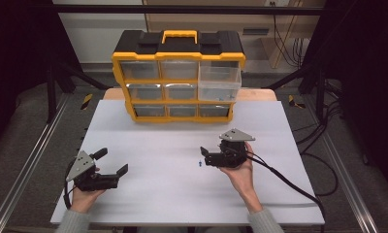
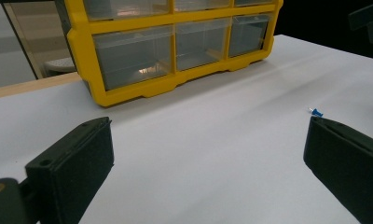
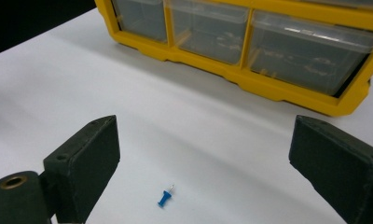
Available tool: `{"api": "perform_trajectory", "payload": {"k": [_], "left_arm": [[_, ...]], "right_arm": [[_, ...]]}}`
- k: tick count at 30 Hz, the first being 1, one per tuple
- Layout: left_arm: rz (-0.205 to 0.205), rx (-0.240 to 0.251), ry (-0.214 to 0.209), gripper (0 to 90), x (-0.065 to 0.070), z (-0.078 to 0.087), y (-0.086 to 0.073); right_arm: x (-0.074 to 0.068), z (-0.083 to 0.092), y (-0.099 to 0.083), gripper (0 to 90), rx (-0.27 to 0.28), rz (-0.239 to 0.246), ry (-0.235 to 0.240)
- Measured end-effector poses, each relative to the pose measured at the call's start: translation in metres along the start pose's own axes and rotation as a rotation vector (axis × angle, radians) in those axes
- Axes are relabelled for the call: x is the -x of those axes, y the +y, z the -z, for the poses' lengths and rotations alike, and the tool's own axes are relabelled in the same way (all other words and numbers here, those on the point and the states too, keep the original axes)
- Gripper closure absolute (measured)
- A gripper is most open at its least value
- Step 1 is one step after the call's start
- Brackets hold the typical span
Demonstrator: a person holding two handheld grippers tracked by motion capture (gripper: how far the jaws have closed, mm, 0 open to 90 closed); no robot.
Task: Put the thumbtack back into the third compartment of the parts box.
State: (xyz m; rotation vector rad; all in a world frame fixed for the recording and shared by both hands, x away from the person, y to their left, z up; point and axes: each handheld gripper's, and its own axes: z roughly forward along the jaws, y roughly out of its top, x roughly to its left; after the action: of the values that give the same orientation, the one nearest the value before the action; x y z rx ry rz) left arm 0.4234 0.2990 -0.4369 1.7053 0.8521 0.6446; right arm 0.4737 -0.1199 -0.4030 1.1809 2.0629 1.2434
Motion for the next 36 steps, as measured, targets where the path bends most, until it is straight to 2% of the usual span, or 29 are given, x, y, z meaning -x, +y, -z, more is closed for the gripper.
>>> {"api": "perform_trajectory", "payload": {"k": [14,15,18,21,26,30,36], "left_arm": [[0.001,-0.001,0.0,1.2,0.0,0.0,0.0],[0.001,-0.001,0.0,1.2,0.0,0.0,0.0],[-0.001,-0.001,0.0,1.2,0.0,0.0,0.0],[0.0,-0.001,0.0,1.2,0.0,0.0,0.0],[0.0,-0.001,-0.001,1.2,0.0,0.0,0.0],[0.0,-0.001,-0.001,1.2,0.0,0.0,0.0],[0.0,0.0,-0.001,1.2,0.0,0.0,0.0]], "right_arm": [[-0.013,-0.022,-0.019,12.4,-0.075,0.012,0.016],[-0.015,-0.023,-0.021,13.1,-0.084,-0.001,0.018],[-0.015,-0.027,-0.025,14.3,-0.094,0.013,0.024],[-0.018,-0.031,-0.028,15.4,-0.113,0.002,0.026],[-0.019,-0.037,-0.033,19.4,-0.125,0.017,0.021],[-0.021,-0.041,-0.037,22.0,-0.139,0.0,0.017],[-0.022,-0.047,-0.043,29.0,-0.18,0.012,0.02]]}}
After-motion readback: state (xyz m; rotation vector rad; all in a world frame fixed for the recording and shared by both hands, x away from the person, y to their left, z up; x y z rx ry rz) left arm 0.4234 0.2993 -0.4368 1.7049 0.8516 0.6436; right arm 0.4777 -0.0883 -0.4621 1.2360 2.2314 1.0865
